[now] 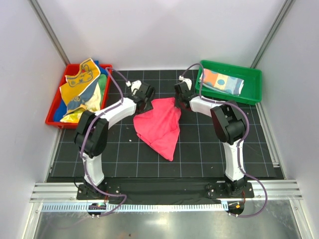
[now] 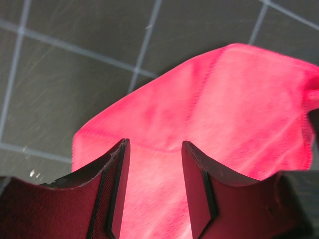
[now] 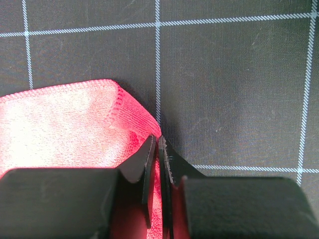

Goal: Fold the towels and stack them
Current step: Flatten out the crumpled towel

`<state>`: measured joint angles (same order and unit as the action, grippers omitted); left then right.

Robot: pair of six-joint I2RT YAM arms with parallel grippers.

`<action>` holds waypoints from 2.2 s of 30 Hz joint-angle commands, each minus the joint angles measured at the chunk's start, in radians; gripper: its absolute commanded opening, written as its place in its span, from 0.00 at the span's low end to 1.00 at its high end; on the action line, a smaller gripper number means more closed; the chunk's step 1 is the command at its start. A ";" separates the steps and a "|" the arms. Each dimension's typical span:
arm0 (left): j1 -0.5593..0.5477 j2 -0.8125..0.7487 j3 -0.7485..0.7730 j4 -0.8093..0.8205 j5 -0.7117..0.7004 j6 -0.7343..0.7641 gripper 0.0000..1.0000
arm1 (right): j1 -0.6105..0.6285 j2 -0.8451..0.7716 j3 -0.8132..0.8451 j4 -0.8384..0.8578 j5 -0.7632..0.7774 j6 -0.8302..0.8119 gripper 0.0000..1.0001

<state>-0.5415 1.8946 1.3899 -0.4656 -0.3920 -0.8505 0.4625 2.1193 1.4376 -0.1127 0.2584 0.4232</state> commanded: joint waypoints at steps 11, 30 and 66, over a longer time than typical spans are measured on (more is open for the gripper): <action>-0.040 0.119 0.103 -0.030 0.051 0.157 0.46 | -0.022 -0.062 -0.020 0.028 -0.028 0.028 0.13; -0.054 0.170 0.162 -0.088 -0.094 0.197 0.38 | -0.039 -0.085 -0.049 0.048 -0.057 0.037 0.13; -0.023 0.189 0.271 -0.125 -0.091 0.241 0.00 | -0.055 -0.144 -0.083 0.107 -0.091 -0.018 0.53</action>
<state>-0.5735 2.0846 1.6203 -0.5888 -0.4706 -0.6197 0.4038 2.0354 1.3571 -0.0521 0.1658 0.4198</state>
